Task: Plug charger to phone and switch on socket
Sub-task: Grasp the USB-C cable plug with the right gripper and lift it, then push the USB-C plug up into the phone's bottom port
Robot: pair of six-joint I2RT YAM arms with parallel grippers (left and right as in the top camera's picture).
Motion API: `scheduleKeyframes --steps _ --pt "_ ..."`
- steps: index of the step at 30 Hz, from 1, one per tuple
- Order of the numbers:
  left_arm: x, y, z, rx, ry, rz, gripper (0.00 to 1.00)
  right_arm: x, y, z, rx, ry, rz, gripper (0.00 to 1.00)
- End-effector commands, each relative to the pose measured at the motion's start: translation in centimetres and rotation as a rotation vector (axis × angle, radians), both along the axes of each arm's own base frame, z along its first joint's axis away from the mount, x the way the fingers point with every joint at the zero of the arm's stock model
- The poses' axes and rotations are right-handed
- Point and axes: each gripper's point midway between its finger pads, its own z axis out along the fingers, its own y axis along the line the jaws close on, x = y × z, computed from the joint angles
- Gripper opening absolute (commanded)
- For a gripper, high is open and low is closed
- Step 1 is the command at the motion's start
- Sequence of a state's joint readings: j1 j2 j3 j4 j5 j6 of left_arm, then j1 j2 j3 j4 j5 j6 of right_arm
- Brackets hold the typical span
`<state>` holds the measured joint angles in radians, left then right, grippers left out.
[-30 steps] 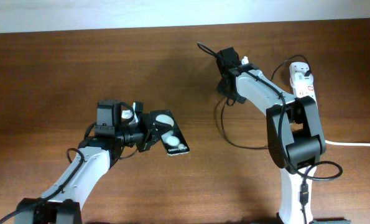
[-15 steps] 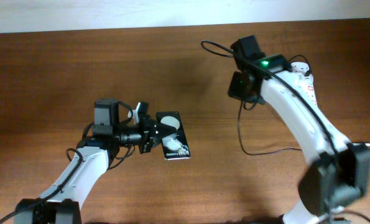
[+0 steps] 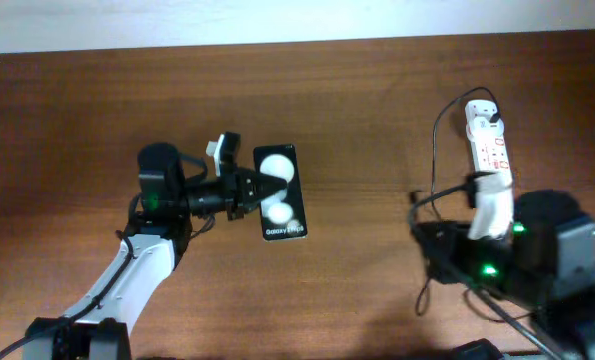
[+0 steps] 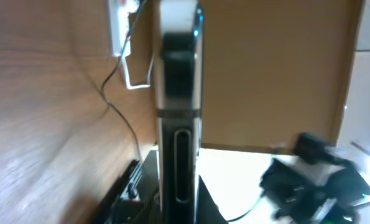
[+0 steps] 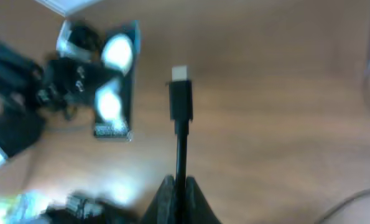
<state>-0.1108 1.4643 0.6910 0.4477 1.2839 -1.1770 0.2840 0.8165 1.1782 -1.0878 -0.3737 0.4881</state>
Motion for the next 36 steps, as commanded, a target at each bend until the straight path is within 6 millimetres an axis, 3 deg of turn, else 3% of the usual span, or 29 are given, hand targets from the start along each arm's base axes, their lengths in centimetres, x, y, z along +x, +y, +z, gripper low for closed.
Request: scheduleKeyframes --steps 1,3,9,13,17,21,32,36 --pt "1.3 0.3 0.9 -0.016 0.070 0.067 0.00 -1.4 3.7 -4.3 0.146 0.099 0.198 0.04" --pt "2.7 0.7 0.5 0.004 0.066 0.153 0.00 -1.4 5.0 -7.2 0.144 0.118 0.254 0.04" --pt "4.4 1.4 0.1 0.015 0.110 0.269 0.00 -1.2 8.4 -8.2 0.019 0.019 0.291 0.04" --pt "4.7 1.5 0.0 0.028 0.077 0.283 0.00 -0.4 12.2 -10.6 -0.123 -0.044 0.285 0.04" --pt "4.0 1.2 0.1 0.050 -0.018 0.230 0.00 0.7 13.6 -11.7 -0.140 -0.044 0.271 0.04" --pt "3.9 1.1 0.1 0.068 -0.087 0.212 0.00 1.0 13.8 -10.0 -0.108 -0.081 0.257 0.04" --pt "3.9 1.2 0.0 0.069 -0.086 0.214 0.00 0.7 13.8 -9.8 -0.103 -0.080 0.269 0.04" --pt "3.6 1.2 -0.9 0.084 -0.023 0.212 0.00 0.9 14.0 -9.5 -0.092 -0.092 0.268 0.04"
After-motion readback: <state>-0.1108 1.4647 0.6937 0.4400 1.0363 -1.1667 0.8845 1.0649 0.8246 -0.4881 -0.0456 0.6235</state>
